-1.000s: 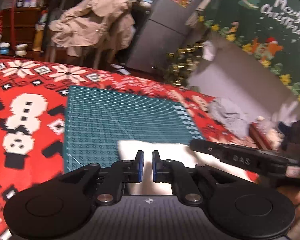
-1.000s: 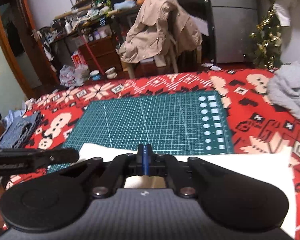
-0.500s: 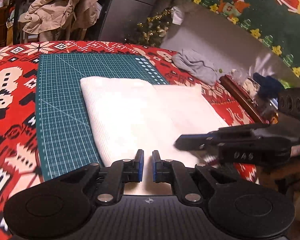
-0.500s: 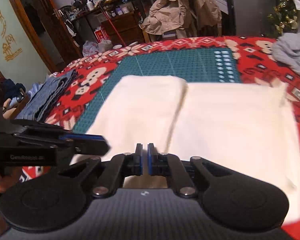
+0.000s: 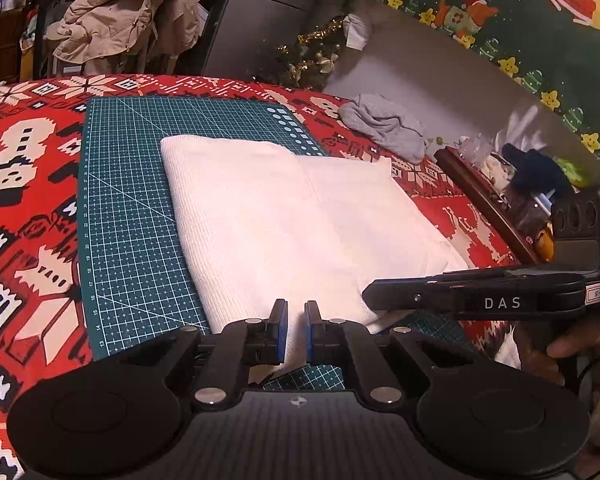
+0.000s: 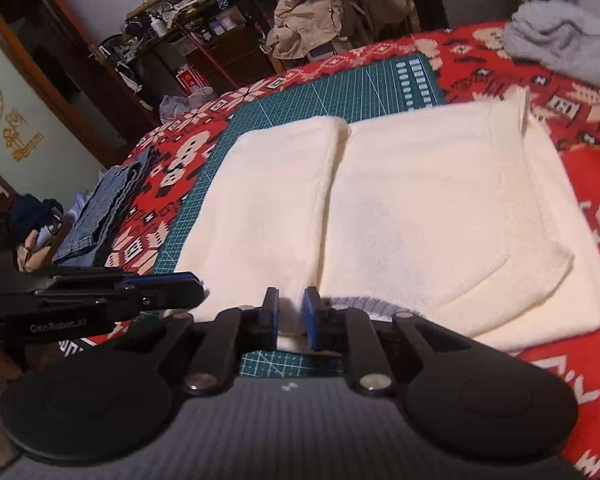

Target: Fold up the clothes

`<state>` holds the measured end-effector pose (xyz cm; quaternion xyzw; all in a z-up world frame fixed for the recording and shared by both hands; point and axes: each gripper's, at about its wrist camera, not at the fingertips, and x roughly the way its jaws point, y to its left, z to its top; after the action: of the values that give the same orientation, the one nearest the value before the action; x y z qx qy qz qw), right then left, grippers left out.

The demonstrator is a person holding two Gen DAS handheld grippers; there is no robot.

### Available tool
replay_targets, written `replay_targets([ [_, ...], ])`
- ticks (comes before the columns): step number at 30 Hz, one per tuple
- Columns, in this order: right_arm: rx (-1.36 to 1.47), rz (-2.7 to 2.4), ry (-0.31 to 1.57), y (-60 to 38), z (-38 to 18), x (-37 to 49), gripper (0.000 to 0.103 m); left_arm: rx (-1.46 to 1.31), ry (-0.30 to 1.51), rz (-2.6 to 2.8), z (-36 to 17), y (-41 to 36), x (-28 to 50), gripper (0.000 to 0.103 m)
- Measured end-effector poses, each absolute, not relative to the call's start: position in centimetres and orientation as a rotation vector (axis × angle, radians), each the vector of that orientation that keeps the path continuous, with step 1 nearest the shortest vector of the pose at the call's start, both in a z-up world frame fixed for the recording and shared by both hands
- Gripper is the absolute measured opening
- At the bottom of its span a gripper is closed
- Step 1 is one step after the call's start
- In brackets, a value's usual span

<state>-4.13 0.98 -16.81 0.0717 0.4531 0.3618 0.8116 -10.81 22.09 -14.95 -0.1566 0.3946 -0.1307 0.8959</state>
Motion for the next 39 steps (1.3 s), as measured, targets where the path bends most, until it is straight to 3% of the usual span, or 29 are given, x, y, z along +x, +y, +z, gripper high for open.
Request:
replay_targets([
  [6,0.114,0.771,0.911,0.2,-15.3,-5.3,0.004,-0.297,0.833,-0.296,-14.8,21.7,-11.3,0.007],
  [16,0.058,0.748,0.934,-0.1,-16.5,-5.9,0.005,-0.303,0.856,-0.288,-15.2,22.1,-12.3,0.003],
  [22,0.005,0.749,0.922,0.2,-15.8,-6.2,0.006,-0.289,0.781,-0.251,-13.7,22.2,-12.4,0.005],
  [29,-0.045,0.745,0.916,0.8,-15.2,-6.5,0.006,-0.373,0.784,-0.228,-15.6,23.0,-10.2,0.004],
  [39,-0.05,0.79,0.783,3.9,-13.1,-5.3,0.006,-0.364,0.792,-0.26,-16.0,22.5,-10.7,0.004],
])
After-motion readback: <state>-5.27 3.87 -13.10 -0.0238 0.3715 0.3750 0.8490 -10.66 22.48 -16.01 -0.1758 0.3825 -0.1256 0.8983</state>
